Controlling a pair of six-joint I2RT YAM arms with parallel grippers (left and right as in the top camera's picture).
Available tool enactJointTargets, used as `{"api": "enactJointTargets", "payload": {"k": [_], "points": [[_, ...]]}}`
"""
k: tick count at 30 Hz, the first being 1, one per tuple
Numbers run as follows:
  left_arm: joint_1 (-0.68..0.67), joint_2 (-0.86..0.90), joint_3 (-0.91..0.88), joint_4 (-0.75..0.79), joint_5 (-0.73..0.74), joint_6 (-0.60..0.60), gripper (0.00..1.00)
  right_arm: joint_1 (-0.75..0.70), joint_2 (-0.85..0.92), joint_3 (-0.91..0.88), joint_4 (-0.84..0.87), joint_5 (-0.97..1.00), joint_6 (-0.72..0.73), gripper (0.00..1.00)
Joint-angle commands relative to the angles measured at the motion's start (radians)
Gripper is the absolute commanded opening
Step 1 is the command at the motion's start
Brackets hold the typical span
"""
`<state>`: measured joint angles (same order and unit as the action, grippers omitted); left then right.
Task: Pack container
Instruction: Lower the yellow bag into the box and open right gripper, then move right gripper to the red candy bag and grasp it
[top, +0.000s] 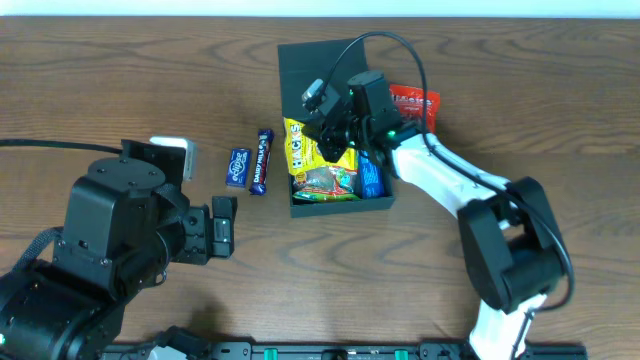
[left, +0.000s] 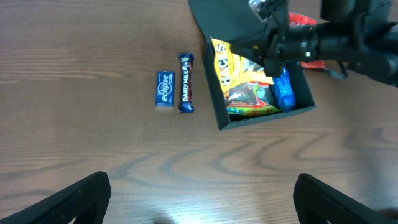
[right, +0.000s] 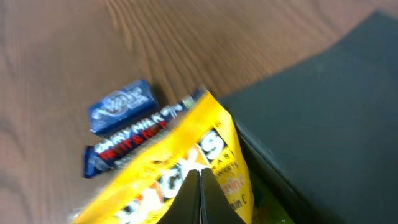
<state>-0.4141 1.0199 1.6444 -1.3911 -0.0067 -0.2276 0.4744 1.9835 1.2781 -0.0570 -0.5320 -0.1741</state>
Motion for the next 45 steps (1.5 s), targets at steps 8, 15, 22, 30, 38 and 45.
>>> {"api": "enactJointTargets", "payload": {"k": [8, 15, 22, 30, 38, 45], "points": [[0.002, -0.001, 0.008, -0.012, -0.003, 0.019, 0.95, 0.004, 0.105, 0.01, 0.008, 0.111, 0.028, 0.01], [0.002, -0.001, 0.008, -0.021, -0.003, 0.019, 0.95, -0.002, 0.065, 0.019, 0.095, 0.007, 0.121, 0.01], [0.002, -0.001, 0.008, -0.028, -0.004, 0.019, 0.95, -0.023, -0.169, 0.024, 0.141, -0.124, 0.196, 0.01], [0.002, -0.001, 0.008, -0.028, -0.003, 0.019, 0.95, -0.106, -0.463, 0.024, -0.148, 0.139, 0.196, 0.01], [0.002, -0.001, 0.008, -0.027, -0.004, 0.023, 0.95, -0.29, -0.565, 0.024, -0.408, 0.237, 0.197, 0.01], [0.002, -0.001, 0.008, -0.027, -0.004, 0.023, 0.95, -0.348, -0.539, 0.023, -0.44, 0.275, 0.204, 0.04]]}}
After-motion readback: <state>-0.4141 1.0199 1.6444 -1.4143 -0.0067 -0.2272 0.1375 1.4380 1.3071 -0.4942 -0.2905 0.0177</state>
